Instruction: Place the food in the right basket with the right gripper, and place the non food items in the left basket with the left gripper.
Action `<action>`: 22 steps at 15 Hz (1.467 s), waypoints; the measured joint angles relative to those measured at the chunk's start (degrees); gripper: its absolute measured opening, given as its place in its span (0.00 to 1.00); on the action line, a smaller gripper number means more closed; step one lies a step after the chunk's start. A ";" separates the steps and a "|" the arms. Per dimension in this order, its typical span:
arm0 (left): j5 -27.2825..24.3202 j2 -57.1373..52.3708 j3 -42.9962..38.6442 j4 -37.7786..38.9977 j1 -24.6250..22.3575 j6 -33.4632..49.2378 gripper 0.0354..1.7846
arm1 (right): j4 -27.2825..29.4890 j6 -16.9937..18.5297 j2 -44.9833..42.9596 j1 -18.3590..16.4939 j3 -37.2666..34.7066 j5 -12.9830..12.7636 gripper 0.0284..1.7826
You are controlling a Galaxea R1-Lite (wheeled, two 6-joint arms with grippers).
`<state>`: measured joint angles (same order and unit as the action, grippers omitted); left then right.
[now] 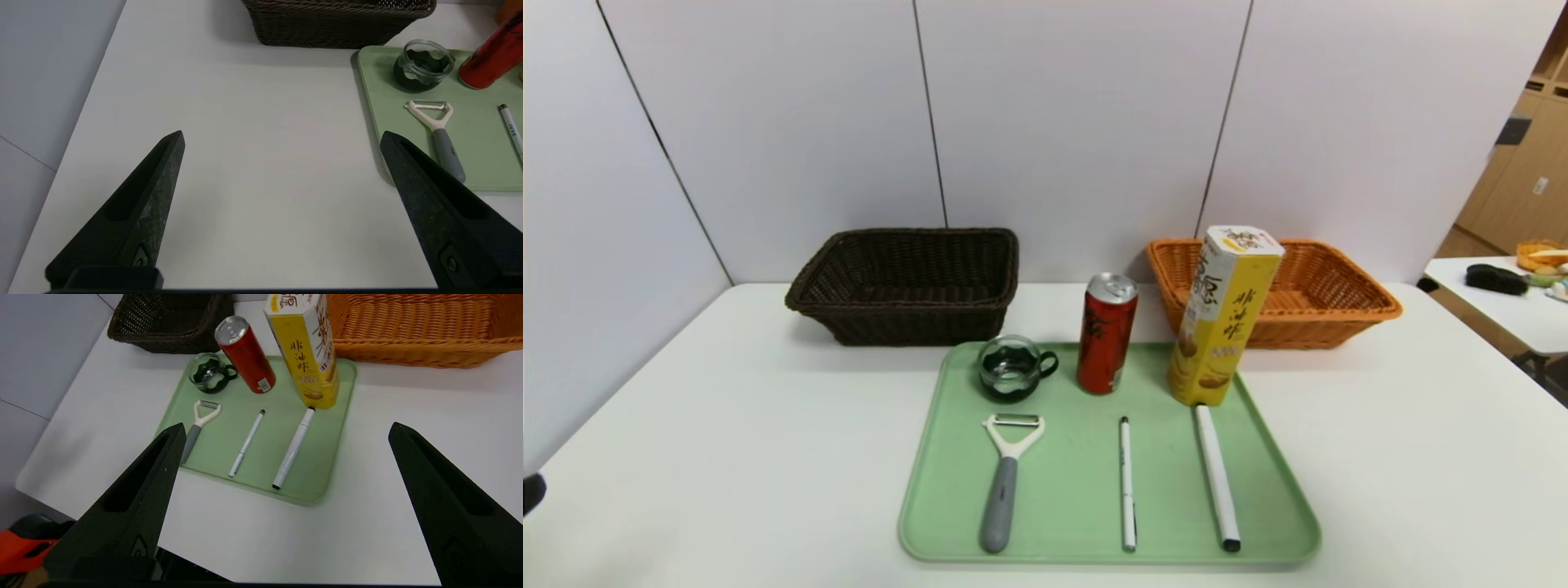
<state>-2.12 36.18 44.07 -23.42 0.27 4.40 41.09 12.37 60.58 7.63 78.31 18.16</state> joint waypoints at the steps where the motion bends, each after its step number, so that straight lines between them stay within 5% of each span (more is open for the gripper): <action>1: -0.07 3.15 2.43 -0.01 0.00 0.34 0.94 | 0.02 2.97 3.43 3.30 2.83 -2.82 0.96; 6: 0.04 10.73 5.73 -0.01 0.00 1.79 0.94 | -0.02 18.13 14.01 26.32 5.86 -26.32 0.96; 8: 0.30 12.37 6.42 0.57 0.00 2.49 0.94 | -3.08 20.92 15.80 33.77 -0.20 -36.90 0.96; 10: 0.63 13.65 6.73 2.45 0.00 2.76 0.94 | -10.31 21.19 16.35 37.38 -8.96 -43.22 0.96; 13: 0.98 15.19 6.58 2.67 0.04 2.76 0.94 | -27.27 16.53 15.74 39.11 -23.71 -45.36 0.96; 18: 0.98 16.13 6.47 2.72 0.09 2.68 0.94 | -64.07 1.16 16.65 39.44 -47.29 -45.86 0.96; 20: 0.96 16.32 6.45 2.72 0.11 2.57 0.94 | -77.80 -3.10 18.25 39.45 -52.25 -45.91 0.96; 22: 0.91 16.41 6.25 2.65 0.17 2.54 0.94 | -86.16 -3.67 19.60 39.36 -53.54 -45.95 0.96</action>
<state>-1.21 52.59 50.32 -20.77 0.44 6.94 -45.07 8.70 80.18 46.99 24.77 -27.78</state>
